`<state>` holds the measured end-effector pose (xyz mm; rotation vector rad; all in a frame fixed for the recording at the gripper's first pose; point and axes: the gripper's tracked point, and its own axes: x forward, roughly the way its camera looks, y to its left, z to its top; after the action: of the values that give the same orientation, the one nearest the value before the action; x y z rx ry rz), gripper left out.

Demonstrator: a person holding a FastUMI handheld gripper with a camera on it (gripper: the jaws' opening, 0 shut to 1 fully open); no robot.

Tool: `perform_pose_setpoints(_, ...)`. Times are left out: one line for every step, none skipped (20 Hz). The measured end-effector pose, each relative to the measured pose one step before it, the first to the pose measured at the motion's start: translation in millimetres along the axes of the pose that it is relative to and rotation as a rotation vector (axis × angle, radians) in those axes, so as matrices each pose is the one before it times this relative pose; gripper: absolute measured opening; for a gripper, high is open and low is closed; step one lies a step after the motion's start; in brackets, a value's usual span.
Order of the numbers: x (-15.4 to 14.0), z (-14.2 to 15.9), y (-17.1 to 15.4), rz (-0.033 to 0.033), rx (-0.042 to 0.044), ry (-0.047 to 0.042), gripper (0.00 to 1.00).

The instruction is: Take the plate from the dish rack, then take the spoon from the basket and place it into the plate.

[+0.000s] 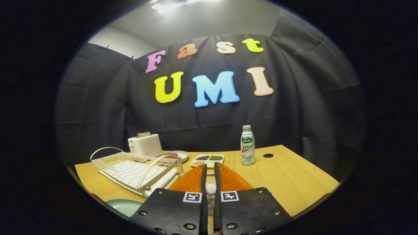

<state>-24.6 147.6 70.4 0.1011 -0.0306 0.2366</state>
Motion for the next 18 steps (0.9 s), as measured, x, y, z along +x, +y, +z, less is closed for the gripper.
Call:
perform_pose_setpoints(-1.14, 7.88, -0.77, -0.00727, -0.00718, -0.00908, 0.07)
perform_pose_setpoints(-2.01, 5.6, 1.75, 0.00318, -0.0065, -0.00298, 0.07)
perform_pose_setpoints(-1.82, 3.9, -1.14, -0.00635, -0.00347, 0.00175, 0.07)
perform_pose_setpoints(-1.94, 6.87, -0.35, -0.00348, 0.00378, -0.00221, 0.07)
perform_pose_setpoints(-0.56, 4.92, 0.3, -0.00471, 0.00453, -0.00198, 0.07)
perform_pose_setpoints(-1.87, 6.9, -0.89, -0.006, 0.00222, -0.0032, 0.07)
perform_pose_setpoints(-1.33, 7.19, -0.66, -0.00302, -0.00009, -0.00297, 0.07)
perform_pose_setpoints(-3.65, 8.34, -1.09, -0.00488, -0.00043, -0.00284, 0.07)
perform_pose_setpoints(-2.71, 6.44, -1.02, -0.00316, -0.00149, 0.00046, 0.07)
perform_pose_setpoints(-3.78, 8.68, -0.89, 0.00118, -0.00311, -0.00064, 0.07)
perform_pose_setpoints(-3.35, 7.04, 1.43, 0.00626, -0.00938, 0.00467, 0.07)
perform_pose_setpoints(-3.99, 7.08, 0.08, 0.00359, -0.01625, 0.0025, 0.07)
perform_pose_setpoints(-5.28, 10.39, -2.57, -0.00235, -0.02454, -0.0036, 0.07)
perform_pose_setpoints(-3.74, 8.37, -0.99, -0.00313, -0.0178, -0.00494, 0.07)
perform_pose_setpoints(-4.2, 8.2, 0.39, -0.00114, -0.01899, -0.00231, 0.07)
perform_pose_setpoints(-5.01, 8.23, -0.61, 0.00217, -0.01695, -0.00293, 0.07)
perform_pose_setpoints(-4.66, 8.77, -1.86, -0.00969, -0.0084, -0.0059, 0.07)
perform_pose_setpoints(-5.59, 4.53, -2.6, -0.00959, -0.00475, 0.00499, 0.07)
